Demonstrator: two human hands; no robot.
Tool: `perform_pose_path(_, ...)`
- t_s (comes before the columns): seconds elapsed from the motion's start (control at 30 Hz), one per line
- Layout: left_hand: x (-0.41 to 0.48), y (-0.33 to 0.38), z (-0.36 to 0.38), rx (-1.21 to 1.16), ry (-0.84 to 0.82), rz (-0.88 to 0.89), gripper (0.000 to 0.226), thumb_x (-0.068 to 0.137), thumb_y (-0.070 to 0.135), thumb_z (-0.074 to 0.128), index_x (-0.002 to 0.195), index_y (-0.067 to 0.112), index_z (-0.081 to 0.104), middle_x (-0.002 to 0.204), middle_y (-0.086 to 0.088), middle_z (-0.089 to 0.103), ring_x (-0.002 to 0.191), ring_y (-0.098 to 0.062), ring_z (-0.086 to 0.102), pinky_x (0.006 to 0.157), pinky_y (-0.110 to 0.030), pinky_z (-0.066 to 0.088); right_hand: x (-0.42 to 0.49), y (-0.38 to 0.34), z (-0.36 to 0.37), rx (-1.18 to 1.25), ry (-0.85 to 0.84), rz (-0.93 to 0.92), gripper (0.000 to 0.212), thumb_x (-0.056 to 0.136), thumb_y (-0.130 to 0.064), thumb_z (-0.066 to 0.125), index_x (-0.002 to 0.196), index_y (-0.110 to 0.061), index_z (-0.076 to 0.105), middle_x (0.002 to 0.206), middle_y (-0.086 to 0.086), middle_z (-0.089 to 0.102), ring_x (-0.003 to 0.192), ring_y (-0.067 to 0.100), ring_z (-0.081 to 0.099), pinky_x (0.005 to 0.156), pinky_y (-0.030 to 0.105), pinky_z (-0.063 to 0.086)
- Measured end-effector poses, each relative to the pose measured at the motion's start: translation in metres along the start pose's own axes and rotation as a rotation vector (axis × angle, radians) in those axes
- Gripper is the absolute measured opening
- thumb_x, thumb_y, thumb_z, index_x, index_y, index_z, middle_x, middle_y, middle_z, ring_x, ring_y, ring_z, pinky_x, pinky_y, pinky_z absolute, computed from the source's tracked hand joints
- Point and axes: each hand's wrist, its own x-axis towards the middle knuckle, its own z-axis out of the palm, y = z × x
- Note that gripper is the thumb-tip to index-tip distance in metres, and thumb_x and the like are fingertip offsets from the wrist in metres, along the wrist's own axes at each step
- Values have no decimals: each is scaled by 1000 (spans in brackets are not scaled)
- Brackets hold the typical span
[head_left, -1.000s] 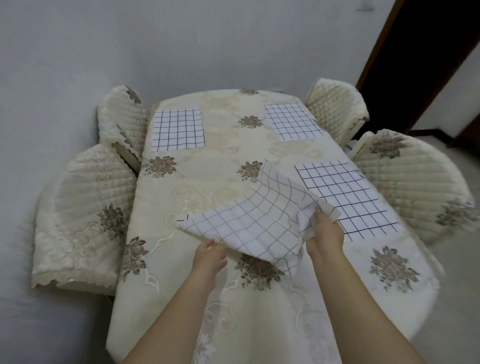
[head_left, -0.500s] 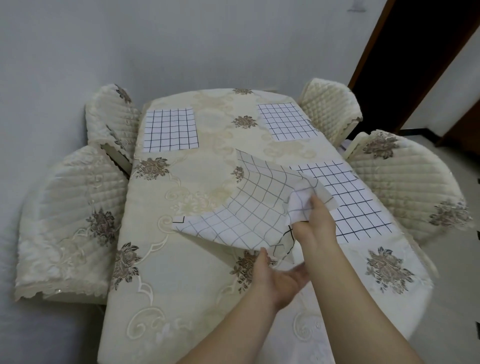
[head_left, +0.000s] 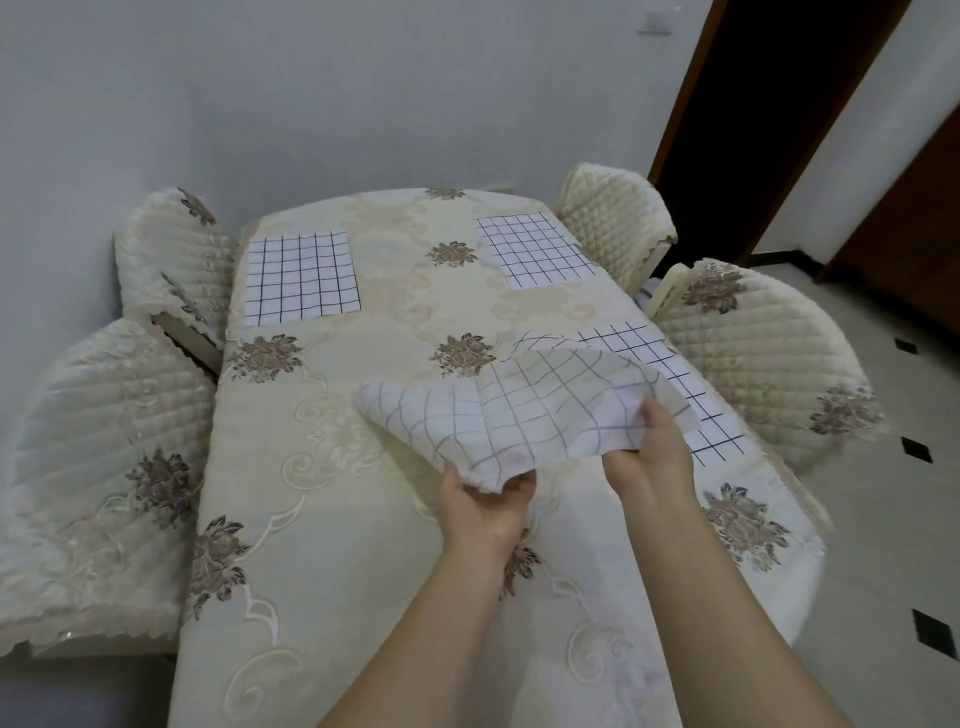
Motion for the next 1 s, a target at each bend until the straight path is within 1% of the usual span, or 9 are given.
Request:
perform_pose_path(0.1,11,17,2,42,20,49,38,98,28,44,131,13,54,133,-22,54,122,-37,53,102,-48,42,5,0,-7,31,-1,20,20,87,-22,66,107,-17,65,99,-2,70,86,11,66,69,23,56)
perform_pose_path(0.23,13,36,9,46,61,108,43,96,20,48,137,9,44,134,-20,54,120,-38,56,97,-53,47,19,0,-24,17,24,7,14,84,-26,68,96,-19,66,106,-1,70,89,11,66,93,30,52)
perform_pose_path(0.33,16,45,-1,168,138,195,46,94,15,53,138,6,41,134,-17,55,110,-26,61,88,-31,55,28,6,-39,21,-12,-27,29,76,-35,68,102,-23,62,123,5,64,87,10,63,96,33,49)
perform_pose_path(0.43,7,52,-6,411,26,270,45,88,5,63,132,1,50,116,-10,64,82,-14,61,68,-5,49,37,6,-54,111,94,26,34,84,-27,68,117,-19,61,104,-2,70,81,11,67,71,28,57)
perform_pose_path(0.63,20,89,-24,561,299,449,50,85,4,55,135,13,53,129,-6,61,114,-24,58,92,-25,43,44,13,-82,135,167,29,33,90,-19,62,123,-18,59,108,-3,69,84,11,67,60,28,54)
perform_pose_path(0.73,22,114,-39,441,349,492,49,88,4,56,136,2,49,135,-17,55,120,-33,55,72,-14,51,45,18,-97,152,200,52,11,92,-17,59,101,-22,60,108,-3,67,72,2,62,52,21,49)
perform_pose_path(0.8,16,122,-42,454,424,622,65,85,-5,61,144,9,38,139,-19,50,117,-33,56,80,-24,53,49,27,-106,185,195,77,14,91,-16,60,103,-23,58,118,3,64,68,0,61,62,16,52)
perform_pose_path(0.87,15,130,-46,476,538,698,79,79,-11,64,146,18,36,138,-19,50,108,-29,58,89,-41,50,56,38,-118,90,258,47,29,90,-12,61,118,-15,58,121,7,63,75,11,62,79,28,53)
perform_pose_path(1.0,3,148,-62,584,577,745,77,77,-10,68,144,14,37,136,-17,49,108,-27,58,96,-42,48,61,49,-131,-55,234,106,33,90,-6,59,123,-5,56,123,12,61,82,25,62,90,43,50)
